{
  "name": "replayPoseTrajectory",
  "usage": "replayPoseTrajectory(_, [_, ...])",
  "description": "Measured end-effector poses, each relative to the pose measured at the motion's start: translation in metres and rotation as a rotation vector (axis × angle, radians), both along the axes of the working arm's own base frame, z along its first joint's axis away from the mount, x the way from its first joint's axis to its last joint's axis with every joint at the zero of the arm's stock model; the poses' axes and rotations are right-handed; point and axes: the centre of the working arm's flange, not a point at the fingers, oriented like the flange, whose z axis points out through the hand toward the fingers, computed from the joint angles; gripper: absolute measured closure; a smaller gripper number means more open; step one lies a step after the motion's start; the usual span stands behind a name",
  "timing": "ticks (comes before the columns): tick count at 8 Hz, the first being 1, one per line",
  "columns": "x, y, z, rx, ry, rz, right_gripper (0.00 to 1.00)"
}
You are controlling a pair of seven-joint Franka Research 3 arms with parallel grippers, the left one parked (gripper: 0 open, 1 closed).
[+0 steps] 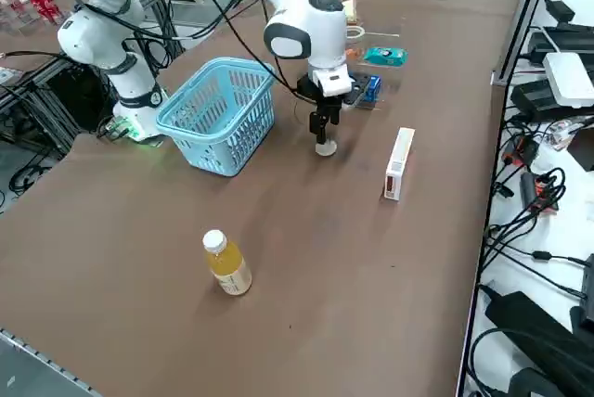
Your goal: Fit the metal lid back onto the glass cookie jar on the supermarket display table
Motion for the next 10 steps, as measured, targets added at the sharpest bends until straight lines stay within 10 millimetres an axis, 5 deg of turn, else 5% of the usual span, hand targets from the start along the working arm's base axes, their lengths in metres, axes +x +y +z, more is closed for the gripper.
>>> replayPoseTrajectory(7, [0.003, -0.007, -0.003, 0.002, -0.034, -0.007, 0.00])
replayPoseTrajectory(10, [0.005, -0.024, -0.008, 0.001, -0.036, 0.004, 0.00])
